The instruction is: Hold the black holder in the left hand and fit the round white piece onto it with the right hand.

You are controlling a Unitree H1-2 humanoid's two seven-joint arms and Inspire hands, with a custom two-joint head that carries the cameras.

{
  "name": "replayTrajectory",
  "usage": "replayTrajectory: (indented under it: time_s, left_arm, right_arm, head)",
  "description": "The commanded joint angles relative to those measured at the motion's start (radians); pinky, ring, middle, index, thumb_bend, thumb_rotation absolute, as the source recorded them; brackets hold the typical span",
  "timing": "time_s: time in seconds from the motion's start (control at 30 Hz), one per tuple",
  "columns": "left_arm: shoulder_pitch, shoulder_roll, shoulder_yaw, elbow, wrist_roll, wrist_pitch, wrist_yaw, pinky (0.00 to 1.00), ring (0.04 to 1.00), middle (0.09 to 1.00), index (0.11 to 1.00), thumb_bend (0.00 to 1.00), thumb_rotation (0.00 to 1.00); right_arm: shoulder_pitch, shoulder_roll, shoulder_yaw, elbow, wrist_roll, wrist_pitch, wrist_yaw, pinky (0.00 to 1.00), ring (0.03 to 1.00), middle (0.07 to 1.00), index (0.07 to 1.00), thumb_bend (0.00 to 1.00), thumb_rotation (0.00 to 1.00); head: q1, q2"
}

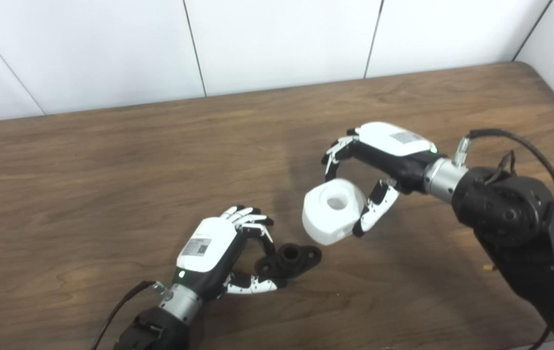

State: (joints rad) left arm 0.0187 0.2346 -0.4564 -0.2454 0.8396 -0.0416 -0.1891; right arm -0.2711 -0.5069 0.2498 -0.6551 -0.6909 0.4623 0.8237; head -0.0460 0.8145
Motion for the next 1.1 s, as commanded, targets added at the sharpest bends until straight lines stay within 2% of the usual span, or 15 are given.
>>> replayTrajectory:
  time_s: [0.0, 0.23, 0.47, 0.8, 1.07]
  left_arm:
    - [0.001, -0.006, -0.027, 0.044, 0.033, 0.016, -0.032, 0.94, 0.883, 0.795, 0.486, 0.52, 0.05]
    - [-0.009, -0.012, -0.037, 0.067, 0.041, 0.014, -0.011, 0.93, 0.878, 0.793, 0.486, 0.52, 0.05]
    - [-0.019, -0.011, -0.048, 0.089, 0.054, 0.013, 0.01, 0.93, 0.874, 0.791, 0.486, 0.52, 0.05]
    - [-0.021, -0.005, -0.056, 0.101, 0.062, 0.005, 0.025, 0.92, 0.871, 0.788, 0.485, 0.52, 0.05]
    - [-0.018, 0.004, -0.051, 0.096, 0.052, -0.007, 0.029, 0.93, 0.872, 0.789, 0.485, 0.52, 0.05]
  right_arm:
    - [-0.014, 0.014, 0.001, -0.038, -0.012, -0.009, -0.024, 1.0, 0.899, 0.801, 0.484, 0.52, 0.14]
    - [0.012, 0.076, 0.036, -0.049, -0.022, -0.007, -0.023, 1.0, 0.913, 0.813, 0.484, 0.52, 0.13]
    - [0.012, 0.089, 0.048, -0.064, -0.024, -0.005, -0.008, 1.0, 0.931, 0.828, 0.484, 0.52, 0.13]
    - [-0.013, 0.072, 0.015, -0.066, 0.005, -0.001, -0.008, 1.0, 0.948, 0.834, 0.484, 0.52, 0.13]
    - [-0.057, 0.061, -0.032, -0.04, 0.026, 0.006, 0.041, 1.0, 0.941, 0.829, 0.484, 0.52, 0.13]
  head:
    - [0.0, -0.003]
    - [0.011, -0.006]
    - [0.017, -0.007]
    - [0.002, -0.011]
    - [-0.041, -0.02]
